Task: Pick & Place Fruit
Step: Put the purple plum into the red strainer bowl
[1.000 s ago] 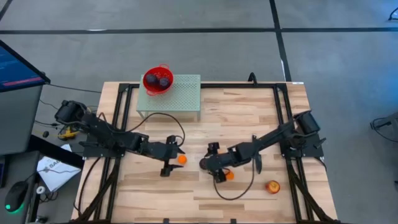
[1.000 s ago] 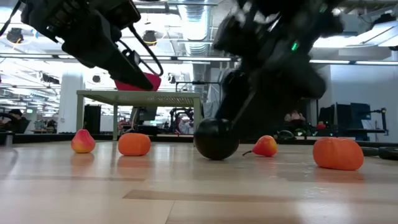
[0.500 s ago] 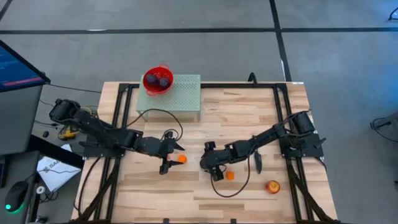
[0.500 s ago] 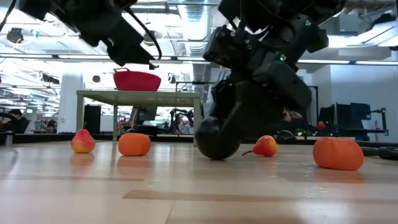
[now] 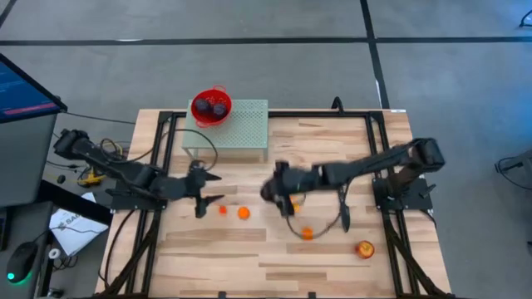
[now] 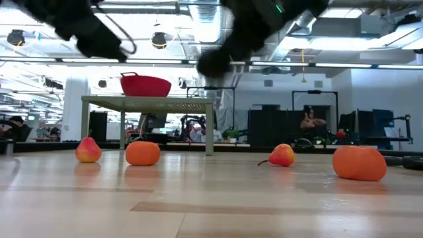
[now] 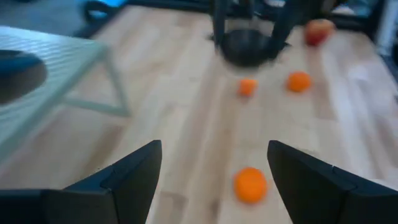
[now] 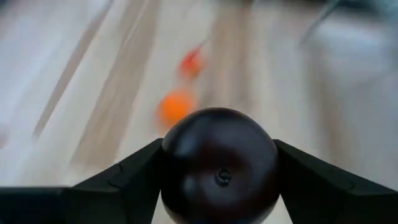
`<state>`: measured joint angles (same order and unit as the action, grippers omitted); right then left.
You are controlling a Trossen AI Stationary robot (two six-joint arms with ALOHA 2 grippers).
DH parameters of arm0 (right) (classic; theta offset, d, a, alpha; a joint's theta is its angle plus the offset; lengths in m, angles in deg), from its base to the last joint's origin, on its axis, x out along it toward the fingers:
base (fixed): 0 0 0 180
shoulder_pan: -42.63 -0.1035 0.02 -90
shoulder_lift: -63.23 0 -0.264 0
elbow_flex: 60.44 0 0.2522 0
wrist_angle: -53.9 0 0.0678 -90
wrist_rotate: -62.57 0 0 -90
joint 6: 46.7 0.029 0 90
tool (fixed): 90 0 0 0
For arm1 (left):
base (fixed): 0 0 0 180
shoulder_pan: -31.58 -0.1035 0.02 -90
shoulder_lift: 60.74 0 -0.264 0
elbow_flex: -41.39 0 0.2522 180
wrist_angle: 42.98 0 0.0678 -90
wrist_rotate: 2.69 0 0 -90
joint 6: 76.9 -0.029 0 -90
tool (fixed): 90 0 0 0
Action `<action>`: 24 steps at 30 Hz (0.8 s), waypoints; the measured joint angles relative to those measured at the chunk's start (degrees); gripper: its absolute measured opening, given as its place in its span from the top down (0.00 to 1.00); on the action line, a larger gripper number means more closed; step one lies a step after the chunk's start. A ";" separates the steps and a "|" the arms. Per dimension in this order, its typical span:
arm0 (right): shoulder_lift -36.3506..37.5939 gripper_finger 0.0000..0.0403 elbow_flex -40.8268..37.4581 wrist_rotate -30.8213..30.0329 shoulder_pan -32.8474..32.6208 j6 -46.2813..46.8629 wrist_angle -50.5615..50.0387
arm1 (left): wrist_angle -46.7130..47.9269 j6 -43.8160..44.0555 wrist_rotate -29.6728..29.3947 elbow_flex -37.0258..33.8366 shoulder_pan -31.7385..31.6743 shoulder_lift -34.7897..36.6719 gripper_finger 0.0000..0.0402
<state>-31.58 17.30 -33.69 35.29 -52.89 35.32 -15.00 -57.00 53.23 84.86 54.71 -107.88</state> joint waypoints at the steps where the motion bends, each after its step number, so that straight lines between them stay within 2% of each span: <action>1: 1.04 0.34 1.81 0.84 1.52 -0.58 0.65 | -0.06 1.26 -2.75 -1.75 0.70 2.02 0.29; 4: 1.55 0.34 9.67 5.46 7.07 -3.17 0.38 | -1.54 5.53 -8.68 -7.13 1.95 7.10 0.29; 7: -2.20 0.34 20.19 10.95 13.07 -6.53 -2.37 | -6.13 7.37 -10.53 -11.77 2.03 10.00 0.29; 13: -19.57 0.34 47.27 17.80 22.92 -10.28 -10.93 | -16.11 5.81 -10.86 -16.35 2.02 10.65 0.29; 19: -38.50 0.34 71.09 18.36 29.06 -7.15 -14.03 | -16.50 5.34 -10.93 -16.42 1.98 10.36 0.29; 21: -40.08 0.34 68.64 18.90 30.69 -4.09 -6.38 | -16.64 4.75 -10.93 -16.42 1.98 10.37 0.29; 24: -42.79 0.34 67.48 22.71 32.65 0.67 -1.49 | -16.83 4.45 -10.91 -16.42 1.98 10.34 0.29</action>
<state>-74.37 84.78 -10.98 67.95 -52.23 33.83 -31.83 -52.55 42.32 68.43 56.69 -97.54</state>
